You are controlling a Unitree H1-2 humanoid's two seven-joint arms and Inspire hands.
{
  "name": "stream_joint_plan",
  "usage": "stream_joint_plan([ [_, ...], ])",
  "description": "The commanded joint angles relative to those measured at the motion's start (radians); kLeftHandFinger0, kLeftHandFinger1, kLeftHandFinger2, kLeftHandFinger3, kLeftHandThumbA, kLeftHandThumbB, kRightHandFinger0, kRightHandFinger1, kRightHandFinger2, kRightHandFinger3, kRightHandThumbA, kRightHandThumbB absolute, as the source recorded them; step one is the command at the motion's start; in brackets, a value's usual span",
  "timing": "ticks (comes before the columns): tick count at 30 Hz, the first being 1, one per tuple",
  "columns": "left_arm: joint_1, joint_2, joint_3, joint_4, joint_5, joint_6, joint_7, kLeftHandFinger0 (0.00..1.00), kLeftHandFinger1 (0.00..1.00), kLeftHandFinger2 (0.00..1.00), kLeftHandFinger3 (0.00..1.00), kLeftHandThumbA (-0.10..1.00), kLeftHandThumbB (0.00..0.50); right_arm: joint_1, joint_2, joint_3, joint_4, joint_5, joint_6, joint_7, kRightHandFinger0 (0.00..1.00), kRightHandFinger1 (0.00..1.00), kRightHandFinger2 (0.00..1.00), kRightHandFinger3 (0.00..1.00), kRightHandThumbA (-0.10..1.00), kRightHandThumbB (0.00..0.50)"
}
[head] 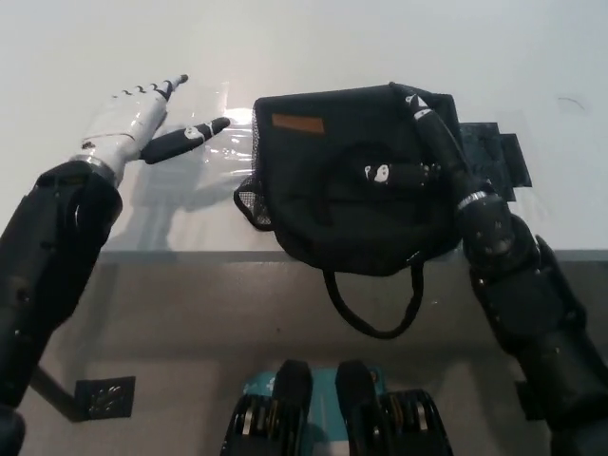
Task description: A soft travel bag is kept infront of the robot in the middle of the desk and the robot uses both its hands to press it to reduce its size
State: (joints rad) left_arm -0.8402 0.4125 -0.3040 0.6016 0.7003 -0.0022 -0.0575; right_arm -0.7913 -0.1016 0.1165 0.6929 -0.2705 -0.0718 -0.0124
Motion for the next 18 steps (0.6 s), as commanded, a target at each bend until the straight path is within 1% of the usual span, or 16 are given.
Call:
stream_joint_plan([
  [1, 0.038, 0.049, 0.119, -0.407, -0.192, 0.095, -0.159, 1.0, 1.0, 1.0, 1.0, 1.0, 0.26, 0.065, -0.05, -0.08, -0.518, 0.136, 0.192, 0.102, 1.0, 1.0, 1.0, 1.0, 1.0, 0.14],
  [3, 0.067, 0.045, 0.136, -0.504, -0.228, 0.111, -0.183, 1.0, 1.0, 1.0, 1.0, 1.0, 0.245, 0.081, -0.056, -0.092, -0.594, 0.154, 0.185, 0.105, 1.0, 1.0, 1.0, 1.0, 1.0, 0.123],
  [5, 0.09, 0.038, 0.139, -0.587, -0.236, 0.14, -0.208, 1.0, 1.0, 1.0, 1.0, 1.0, 0.283, 0.089, -0.066, -0.102, -0.664, 0.169, 0.18, 0.108, 1.0, 1.0, 1.0, 1.0, 1.0, 0.145],
  [6, 0.106, 0.032, 0.139, -0.636, -0.244, 0.159, -0.222, 1.0, 1.0, 1.0, 1.0, 1.0, 0.293, 0.091, -0.068, -0.108, -0.704, 0.174, 0.196, 0.108, 1.0, 1.0, 1.0, 1.0, 1.0, 0.163],
  [7, 0.108, 0.031, 0.14, -0.643, -0.244, 0.163, -0.226, 1.0, 1.0, 1.0, 1.0, 1.0, 0.293, 0.094, -0.068, -0.109, -0.711, 0.175, 0.201, 0.109, 1.0, 1.0, 1.0, 1.0, 1.0, 0.164],
  [8, 0.13, 0.024, 0.13, -0.722, -0.227, 0.198, -0.244, 1.0, 1.0, 1.0, 1.0, 1.0, 0.303, 0.091, -0.071, -0.12, -0.764, 0.196, 0.206, 0.111, 1.0, 1.0, 1.0, 1.0, 1.0, 0.177],
  [9, 0.131, 0.022, 0.129, -0.733, -0.224, 0.204, -0.249, 1.0, 1.0, 1.0, 1.0, 1.0, 0.304, 0.092, -0.071, -0.122, -0.774, 0.198, 0.21, 0.111, 1.0, 1.0, 1.0, 1.0, 1.0, 0.178],
  [11, 0.149, 0.005, 0.133, -0.81, -0.257, 0.215, -0.255, 1.0, 1.0, 1.0, 1.0, 1.0, 0.275, 0.08, -0.084, -0.131, -0.843, 0.215, 0.237, 0.122, 1.0, 1.0, 1.0, 1.0, 1.0, 0.167],
  [12, 0.157, 0.001, 0.135, -0.831, -0.267, 0.215, -0.255, 1.0, 1.0, 1.0, 1.0, 1.0, 0.273, 0.078, -0.089, -0.133, -0.867, 0.216, 0.253, 0.124, 1.0, 1.0, 1.0, 1.0, 1.0, 0.169],
  [14, 0.174, -0.01, 0.144, -0.888, -0.303, 0.227, -0.259, 1.0, 1.0, 1.0, 1.0, 1.0, 0.285, 0.075, -0.099, -0.143, -0.936, 0.24, 0.29, 0.131, 1.0, 1.0, 1.0, 1.0, 1.0, 0.189],
  [15, 0.183, -0.016, 0.148, -0.918, -0.305, 0.232, -0.256, 1.0, 1.0, 1.0, 1.0, 1.0, 0.3, 0.072, -0.1, -0.151, -0.973, 0.26, 0.314, 0.131, 1.0, 1.0, 1.0, 1.0, 1.0, 0.175],
  [16, 0.197, -0.02, 0.154, -0.957, -0.312, 0.237, -0.253, 1.0, 1.0, 1.0, 1.0, 1.0, 0.3, 0.075, -0.103, -0.16, -1.019, 0.287, 0.332, 0.134, 1.0, 1.0, 1.0, 1.0, 1.0, 0.164],
  [17, 0.216, -0.023, 0.163, -1.004, -0.329, 0.239, -0.248, 1.0, 1.0, 1.0, 1.0, 1.0, 0.293, 0.077, -0.104, -0.172, -1.071, 0.311, 0.347, 0.132, 1.0, 1.0, 1.0, 1.0, 1.0, 0.17],
  [18, 0.227, -0.028, 0.171, -1.024, -0.34, 0.23, -0.237, 1.0, 1.0, 1.0, 1.0, 1.0, 0.278, 0.077, -0.105, -0.18, -1.101, 0.321, 0.357, 0.128, 1.0, 1.0, 1.0, 1.0, 1.0, 0.186],
])
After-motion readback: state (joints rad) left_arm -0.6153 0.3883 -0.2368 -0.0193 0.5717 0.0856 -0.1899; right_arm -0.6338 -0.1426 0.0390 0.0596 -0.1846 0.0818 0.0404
